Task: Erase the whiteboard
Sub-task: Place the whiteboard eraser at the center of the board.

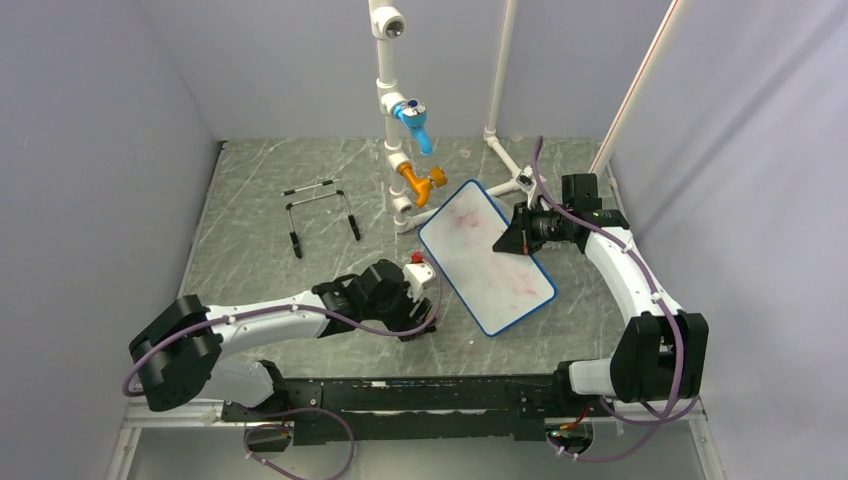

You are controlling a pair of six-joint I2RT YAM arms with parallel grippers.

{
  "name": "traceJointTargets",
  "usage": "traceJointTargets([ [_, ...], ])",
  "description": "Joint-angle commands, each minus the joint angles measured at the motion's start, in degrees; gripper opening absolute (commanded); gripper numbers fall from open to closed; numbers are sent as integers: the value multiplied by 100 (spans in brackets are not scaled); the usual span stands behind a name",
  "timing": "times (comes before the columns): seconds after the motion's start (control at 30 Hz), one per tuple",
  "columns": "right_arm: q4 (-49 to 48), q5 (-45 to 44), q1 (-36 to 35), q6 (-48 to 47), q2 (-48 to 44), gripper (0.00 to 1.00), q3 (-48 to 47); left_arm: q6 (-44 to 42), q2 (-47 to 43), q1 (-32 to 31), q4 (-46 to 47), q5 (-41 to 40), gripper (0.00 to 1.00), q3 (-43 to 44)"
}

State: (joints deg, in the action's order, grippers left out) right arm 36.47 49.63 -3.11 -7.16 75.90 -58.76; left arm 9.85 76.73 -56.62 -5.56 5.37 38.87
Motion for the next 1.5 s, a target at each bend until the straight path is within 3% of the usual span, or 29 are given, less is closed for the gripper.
traceJointTargets([
  [0.0, -67, 82, -28, -258, -252, 0, -184, 140, -432, 179, 400, 347, 73, -172],
  [0.23, 34, 64, -47, -454, -271, 0, -163, 53, -209, 320, 159, 277, 74, -74],
  [0.63, 567, 396, -551, -1105, -375, 0, -160, 16, 580, 327, -304, -1536, 75, 487],
  [0.77, 599, 448, -634, -1219, -587, 0, 32, 106, 599, 334, -222, -1829, 86, 568],
  [1.07, 826, 688, -704, -1438, -814, 0, 88, 184, 497, 551, 35, -1622, 90, 516],
  [1.47, 780, 91, -1173, -1362, -501, 0, 136, 219, 246, 608, 309, -1405, 92, 484],
])
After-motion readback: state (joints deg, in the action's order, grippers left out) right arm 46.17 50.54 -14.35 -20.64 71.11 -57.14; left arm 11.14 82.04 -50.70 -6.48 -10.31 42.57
